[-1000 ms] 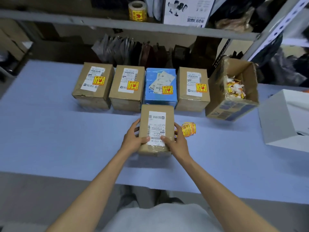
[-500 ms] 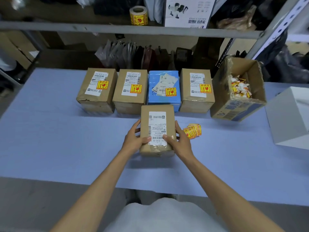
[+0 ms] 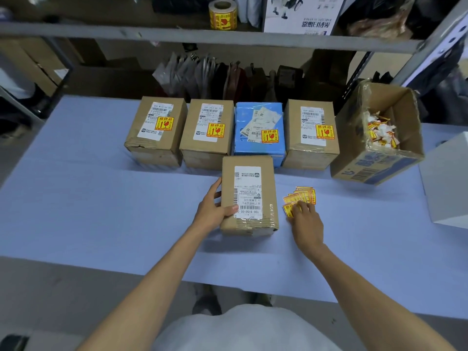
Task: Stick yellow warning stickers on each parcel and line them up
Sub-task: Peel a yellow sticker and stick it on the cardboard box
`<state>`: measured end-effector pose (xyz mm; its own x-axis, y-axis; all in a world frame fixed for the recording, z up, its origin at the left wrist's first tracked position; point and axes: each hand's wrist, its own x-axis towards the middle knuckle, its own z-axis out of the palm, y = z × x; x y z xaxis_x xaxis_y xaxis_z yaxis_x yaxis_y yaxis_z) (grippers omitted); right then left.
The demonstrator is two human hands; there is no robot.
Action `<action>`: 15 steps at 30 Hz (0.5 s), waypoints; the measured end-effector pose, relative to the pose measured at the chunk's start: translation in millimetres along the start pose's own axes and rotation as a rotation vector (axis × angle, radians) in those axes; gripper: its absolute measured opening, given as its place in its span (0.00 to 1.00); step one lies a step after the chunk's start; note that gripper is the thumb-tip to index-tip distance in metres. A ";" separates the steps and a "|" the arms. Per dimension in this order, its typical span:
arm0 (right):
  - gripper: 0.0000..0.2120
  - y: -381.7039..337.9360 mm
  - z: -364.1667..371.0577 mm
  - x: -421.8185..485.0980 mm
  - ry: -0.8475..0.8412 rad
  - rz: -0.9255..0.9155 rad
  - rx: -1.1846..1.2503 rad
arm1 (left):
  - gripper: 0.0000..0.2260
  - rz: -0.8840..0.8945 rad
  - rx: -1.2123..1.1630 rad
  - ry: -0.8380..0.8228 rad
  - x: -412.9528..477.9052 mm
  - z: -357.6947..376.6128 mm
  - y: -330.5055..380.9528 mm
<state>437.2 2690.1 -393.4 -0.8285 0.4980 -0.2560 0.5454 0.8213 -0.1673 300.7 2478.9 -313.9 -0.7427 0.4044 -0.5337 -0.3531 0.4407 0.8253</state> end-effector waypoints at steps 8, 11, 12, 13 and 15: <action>0.11 -4.1 -16.1 -6.7 -0.001 0.097 -0.024 | 0.40 -0.006 0.012 -0.010 -0.7 -0.1 2.3; 0.09 -1.8 -27.3 -3.6 0.147 0.141 0.017 | 0.40 -0.011 0.031 -0.005 0.3 -0.6 5.0; 0.08 -1.9 -32.5 -2.2 0.212 0.134 0.026 | 0.40 -0.012 0.036 0.000 0.3 -1.2 5.9; 0.08 -2.6 -38.1 -1.0 0.265 0.133 0.037 | 0.40 -0.011 0.045 0.006 0.5 -1.8 7.0; 0.09 -7.7 -50.2 2.7 0.314 0.188 0.114 | 0.39 -0.006 0.061 0.014 1.3 -3.6 9.1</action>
<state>424.3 2699.0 -345.0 -0.7012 0.7129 0.0090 0.6878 0.6798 -0.2546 294.6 2480.6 -306.4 -0.7487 0.3909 -0.5355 -0.3225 0.4909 0.8093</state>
